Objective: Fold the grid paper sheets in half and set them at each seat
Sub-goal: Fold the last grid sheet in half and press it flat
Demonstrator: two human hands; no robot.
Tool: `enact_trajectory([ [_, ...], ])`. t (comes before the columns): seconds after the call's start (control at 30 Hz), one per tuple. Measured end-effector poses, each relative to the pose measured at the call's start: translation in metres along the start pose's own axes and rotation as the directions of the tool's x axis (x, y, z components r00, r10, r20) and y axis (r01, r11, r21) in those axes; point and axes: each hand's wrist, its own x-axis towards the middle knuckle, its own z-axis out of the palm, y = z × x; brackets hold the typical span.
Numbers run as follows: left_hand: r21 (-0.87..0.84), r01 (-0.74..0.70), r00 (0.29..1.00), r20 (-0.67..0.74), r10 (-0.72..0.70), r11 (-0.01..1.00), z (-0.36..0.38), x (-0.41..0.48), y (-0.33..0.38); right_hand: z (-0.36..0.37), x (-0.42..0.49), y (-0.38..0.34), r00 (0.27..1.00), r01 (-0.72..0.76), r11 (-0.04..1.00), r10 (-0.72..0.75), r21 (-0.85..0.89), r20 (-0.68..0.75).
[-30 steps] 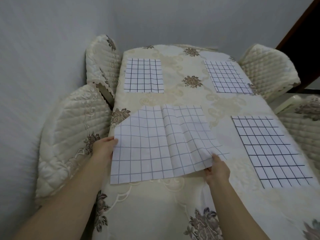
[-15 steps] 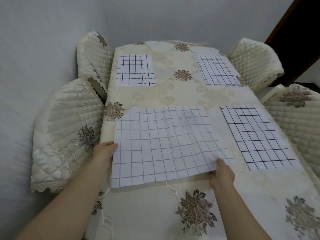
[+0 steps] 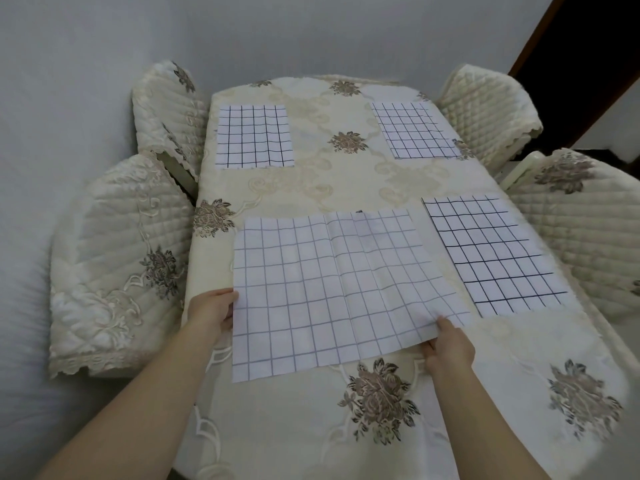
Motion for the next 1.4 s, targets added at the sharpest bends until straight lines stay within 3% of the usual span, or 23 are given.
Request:
enact_trajectory([
  [0.37, -0.003, 0.107, 0.99, 0.09, -0.106, 0.994, -0.005, -0.02, -0.019, -0.018, 0.002, -0.011, 1.0, 0.026, 0.987, -0.024, 0.162, -0.016],
  [0.5, 0.06, 0.152, 0.979, 0.124, -0.159, 0.987, -0.014, -0.034, -0.03, -0.019, -0.001, -0.013, 0.98, 0.197, 0.978, -0.199, 0.068, 0.023],
  [0.63, 0.047, 0.163, 0.975, 0.145, -0.168, 0.985, -0.02, -0.043, -0.038, -0.007, -0.019, -0.01, 0.899, 0.415, 0.904, -0.389, -0.108, 0.201],
  [0.77, 0.029, 0.149, 0.975, 0.161, -0.152, 0.988, -0.019, -0.048, -0.041, 0.005, -0.042, 0.001, 0.797, 0.531, 0.84, -0.453, -0.107, 0.398],
  [0.9, 0.028, 0.145, 0.975, 0.167, -0.148, 0.989, -0.021, -0.052, -0.045, 0.016, -0.066, 0.012, 0.721, 0.574, 0.811, -0.436, -0.112, 0.538],
  [1.2, -0.045, 0.174, 0.976, 0.142, -0.166, 0.984, -0.027, -0.062, -0.053, 0.058, -0.11, 0.041, 0.462, 0.709, 0.699, -0.365, -0.09, 0.808],
  [1.4, -0.061, 0.191, 0.972, 0.148, -0.18, 0.98, -0.034, -0.06, -0.055, 0.082, -0.133, 0.068, 0.375, 0.773, 0.619, -0.267, -0.14, 0.888],
])
